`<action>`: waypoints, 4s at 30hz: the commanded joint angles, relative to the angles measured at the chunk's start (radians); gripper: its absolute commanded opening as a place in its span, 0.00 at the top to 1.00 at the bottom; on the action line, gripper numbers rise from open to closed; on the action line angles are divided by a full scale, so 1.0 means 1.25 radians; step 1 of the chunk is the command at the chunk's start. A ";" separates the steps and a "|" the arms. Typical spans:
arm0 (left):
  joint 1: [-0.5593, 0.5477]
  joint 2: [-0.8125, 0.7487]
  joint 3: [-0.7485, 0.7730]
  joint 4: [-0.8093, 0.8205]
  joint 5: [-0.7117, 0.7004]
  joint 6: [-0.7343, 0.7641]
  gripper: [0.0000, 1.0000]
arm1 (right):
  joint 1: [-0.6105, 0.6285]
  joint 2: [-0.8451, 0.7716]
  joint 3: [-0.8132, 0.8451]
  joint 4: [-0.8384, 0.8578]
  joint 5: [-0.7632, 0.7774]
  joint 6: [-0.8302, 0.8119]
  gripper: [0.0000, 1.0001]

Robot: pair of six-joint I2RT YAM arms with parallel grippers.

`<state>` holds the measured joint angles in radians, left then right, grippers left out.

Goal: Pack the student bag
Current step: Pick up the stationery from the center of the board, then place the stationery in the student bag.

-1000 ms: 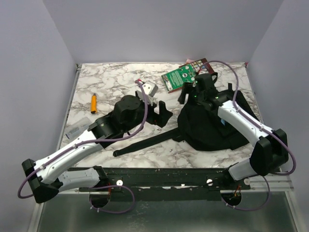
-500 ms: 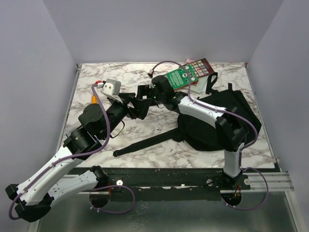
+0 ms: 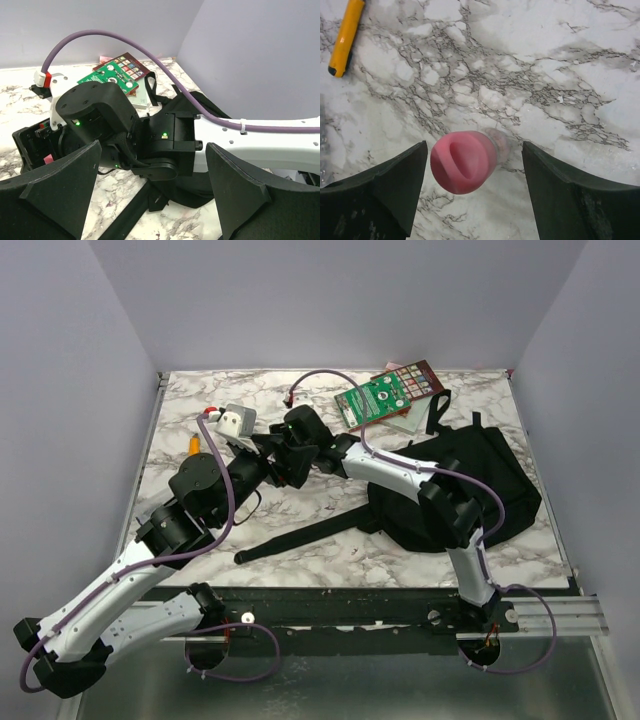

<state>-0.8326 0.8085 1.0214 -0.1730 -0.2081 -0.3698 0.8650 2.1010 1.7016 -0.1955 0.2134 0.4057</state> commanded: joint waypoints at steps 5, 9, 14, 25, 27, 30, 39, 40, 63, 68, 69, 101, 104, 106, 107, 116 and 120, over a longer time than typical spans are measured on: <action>0.005 0.001 -0.008 0.017 0.006 -0.007 0.12 | 0.008 0.039 0.033 -0.028 0.042 -0.013 0.39; 0.006 0.003 -0.009 0.018 0.007 -0.008 0.12 | 0.008 0.027 0.027 -0.027 0.037 -0.005 0.58; 0.006 0.009 -0.011 0.018 0.008 -0.009 0.13 | -0.002 -0.052 -0.016 -0.024 0.049 0.018 0.90; 0.006 0.061 -0.012 0.021 0.057 -0.036 0.10 | -0.227 -0.498 -0.357 -0.042 0.003 0.104 1.00; 0.006 0.098 -0.006 0.015 0.095 -0.055 0.09 | -0.270 -0.580 -0.405 -0.090 0.061 0.083 1.00; 0.006 0.175 0.010 0.005 0.180 -0.089 0.08 | -0.330 -0.688 -0.460 -0.161 0.170 0.044 0.99; 0.006 0.519 0.113 -0.040 0.509 -0.206 0.08 | -0.428 -0.803 -0.508 -0.319 0.377 0.001 1.00; 0.005 0.558 0.128 -0.047 0.535 -0.216 0.09 | -0.428 -0.803 -0.510 -0.322 0.382 -0.005 1.00; 0.001 0.947 0.388 -0.182 0.600 -0.280 0.33 | -0.427 -0.693 -0.540 -0.280 0.367 -0.101 0.99; 0.001 0.958 0.384 -0.198 0.585 -0.259 0.49 | -0.427 -0.677 -0.551 -0.269 0.390 -0.101 1.00; 0.001 0.958 0.379 -0.196 0.584 -0.258 0.52 | -0.427 -0.672 -0.555 -0.264 0.400 -0.100 0.99; -0.003 0.929 0.355 -0.190 0.594 -0.308 1.00 | -0.413 -0.449 -0.560 -0.219 0.495 -0.201 1.00; 0.001 0.914 0.355 -0.210 0.572 -0.321 1.00 | -0.387 -0.417 -0.550 -0.217 0.608 -0.223 0.99; 0.007 0.902 0.351 -0.223 0.560 -0.332 1.00 | -0.371 -0.400 -0.546 -0.207 0.668 -0.249 0.99; 0.011 0.893 0.347 -0.227 0.556 -0.337 1.00 | -0.364 -0.391 -0.546 -0.197 0.701 -0.264 0.99; 0.028 0.838 0.326 -0.249 0.518 -0.347 1.00 | -0.347 -0.298 -0.559 -0.189 0.734 -0.277 1.00; 0.029 0.832 0.328 -0.249 0.533 -0.345 1.00 | -0.342 -0.236 -0.513 -0.327 0.648 -0.166 0.75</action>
<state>-0.8062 1.9011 1.4330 -0.4442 0.4622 -0.7963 0.4377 1.7378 1.0229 -0.4412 1.0653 0.0715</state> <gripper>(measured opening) 0.016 0.464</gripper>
